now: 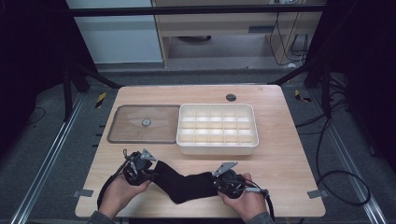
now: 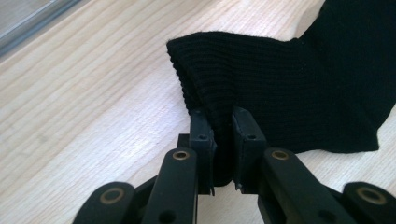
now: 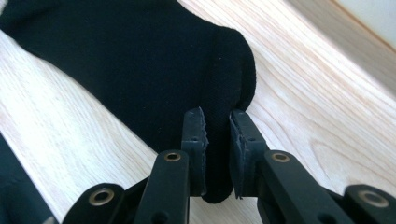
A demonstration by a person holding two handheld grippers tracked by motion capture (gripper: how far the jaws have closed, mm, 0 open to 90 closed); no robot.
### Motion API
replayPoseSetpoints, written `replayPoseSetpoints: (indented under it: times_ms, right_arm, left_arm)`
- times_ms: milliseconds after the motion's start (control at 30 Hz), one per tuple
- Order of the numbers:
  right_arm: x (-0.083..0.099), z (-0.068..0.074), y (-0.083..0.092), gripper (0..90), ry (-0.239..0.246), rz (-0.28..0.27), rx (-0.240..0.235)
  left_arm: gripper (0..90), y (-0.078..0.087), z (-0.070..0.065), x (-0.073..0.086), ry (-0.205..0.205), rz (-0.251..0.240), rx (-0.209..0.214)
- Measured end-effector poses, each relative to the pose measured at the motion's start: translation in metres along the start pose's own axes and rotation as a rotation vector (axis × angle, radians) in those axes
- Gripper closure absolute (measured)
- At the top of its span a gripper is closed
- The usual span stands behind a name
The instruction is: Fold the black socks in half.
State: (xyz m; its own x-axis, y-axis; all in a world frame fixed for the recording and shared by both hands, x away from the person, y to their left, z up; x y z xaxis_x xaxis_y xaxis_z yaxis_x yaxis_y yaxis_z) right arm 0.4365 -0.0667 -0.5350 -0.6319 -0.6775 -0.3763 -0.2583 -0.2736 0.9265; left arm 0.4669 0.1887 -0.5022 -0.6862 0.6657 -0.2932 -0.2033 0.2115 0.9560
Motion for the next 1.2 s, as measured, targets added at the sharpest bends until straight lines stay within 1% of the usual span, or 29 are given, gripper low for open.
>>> replayPoseSetpoints:
  times_ms: [100, 167, 233, 300, 367, 400, 433, 467, 500, 533, 567, 633, 667, 700, 800, 867, 1033, 1133, 1200]
  right_arm:
    - [-0.005, 0.004, 0.000, 78.2, 0.002, -0.010, -0.002]
    - [-0.009, 0.005, -0.001, 78.2, 0.001, -0.009, -0.001]
    - [-0.012, 0.007, -0.002, 78.2, 0.005, -0.008, -0.006]
    - [-0.016, 0.010, -0.003, 78.1, 0.007, -0.010, -0.009]
    - [-0.019, 0.013, -0.005, 78.1, 0.011, -0.015, -0.016]
    - [-0.021, 0.016, -0.006, 78.1, 0.014, -0.017, -0.024]
    - [-0.021, 0.016, -0.006, 78.1, 0.014, -0.017, -0.024]
    - [-0.023, 0.017, -0.008, 78.0, 0.018, -0.016, -0.025]
    - [-0.023, 0.017, -0.008, 78.0, 0.018, -0.016, -0.025]
    - [-0.024, 0.019, -0.009, 78.0, 0.020, -0.018, -0.028]
    - [-0.024, 0.019, -0.009, 78.0, 0.020, -0.018, -0.028]
    - [-0.026, 0.020, -0.010, 78.0, 0.018, -0.023, -0.035]
    - [-0.027, 0.022, -0.010, 78.0, 0.012, -0.028, -0.044]
    - [-0.027, 0.022, -0.010, 78.0, 0.012, -0.028, -0.044]
    - [-0.029, 0.023, -0.011, 78.0, 0.009, -0.033, -0.053]
    - [-0.030, 0.024, -0.012, 77.7, 0.007, -0.039, -0.060]
    - [-0.031, 0.023, -0.012, 76.9, -0.004, -0.047, -0.071]
    - [-0.031, 0.022, -0.011, 77.2, -0.009, -0.051, -0.074]
    - [-0.031, 0.022, -0.012, 77.5, -0.015, -0.053, -0.079]
  left_arm:
    - [80.3, 0.002, 0.003, 0.000, -0.005, 0.009, -0.009]
    - [80.3, 0.004, 0.004, 0.000, 0.002, 0.009, -0.008]
    - [80.3, 0.007, 0.005, -0.001, 0.000, 0.008, -0.011]
    - [80.3, 0.012, 0.004, -0.002, -0.001, 0.002, -0.007]
    - [80.3, 0.017, 0.000, -0.003, -0.004, 0.002, -0.011]
    - [80.3, 0.020, -0.001, -0.005, -0.015, 0.001, -0.017]
    - [80.3, 0.023, -0.003, -0.006, -0.017, -0.002, -0.012]
    - [80.3, 0.028, -0.008, -0.009, -0.028, -0.013, -0.001]
    - [80.3, 0.028, -0.008, -0.009, -0.028, -0.013, -0.001]
    - [80.3, 0.031, -0.015, -0.013, -0.036, -0.023, 0.022]
    - [80.3, 0.031, -0.015, -0.013, -0.036, -0.023, 0.022]
    - [80.3, 0.032, -0.023, -0.017, -0.057, -0.026, 0.030]
    - [80.3, 0.034, -0.032, -0.023, -0.075, -0.038, 0.040]
    - [80.4, 0.034, -0.032, -0.023, -0.075, -0.038, 0.040]
    - [80.4, 0.034, -0.046, -0.031, -0.107, -0.045, 0.050]
    - [80.4, 0.032, -0.052, -0.036, -0.120, -0.042, 0.054]
    - [80.5, 0.028, -0.058, -0.041, -0.134, -0.040, 0.060]
    - [80.4, 0.026, -0.064, -0.043, -0.142, -0.047, 0.070]
    - [80.4, 0.026, -0.071, -0.044, -0.154, -0.050, 0.075]
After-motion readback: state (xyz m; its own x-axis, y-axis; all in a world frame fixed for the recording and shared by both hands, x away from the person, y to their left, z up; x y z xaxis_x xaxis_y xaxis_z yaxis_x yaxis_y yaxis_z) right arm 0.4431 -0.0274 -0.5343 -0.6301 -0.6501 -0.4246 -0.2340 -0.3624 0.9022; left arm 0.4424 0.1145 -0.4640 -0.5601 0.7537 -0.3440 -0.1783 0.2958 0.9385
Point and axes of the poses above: each handheld gripper's, and its own axes: y roughly backward along the jaws, x roughly out of its underside, z roughly to its left, the point moved 7 cm from there along -y, roughly forward along the jaws, and after that the axes turned 11 degrees about z, right-handed, at the moved point
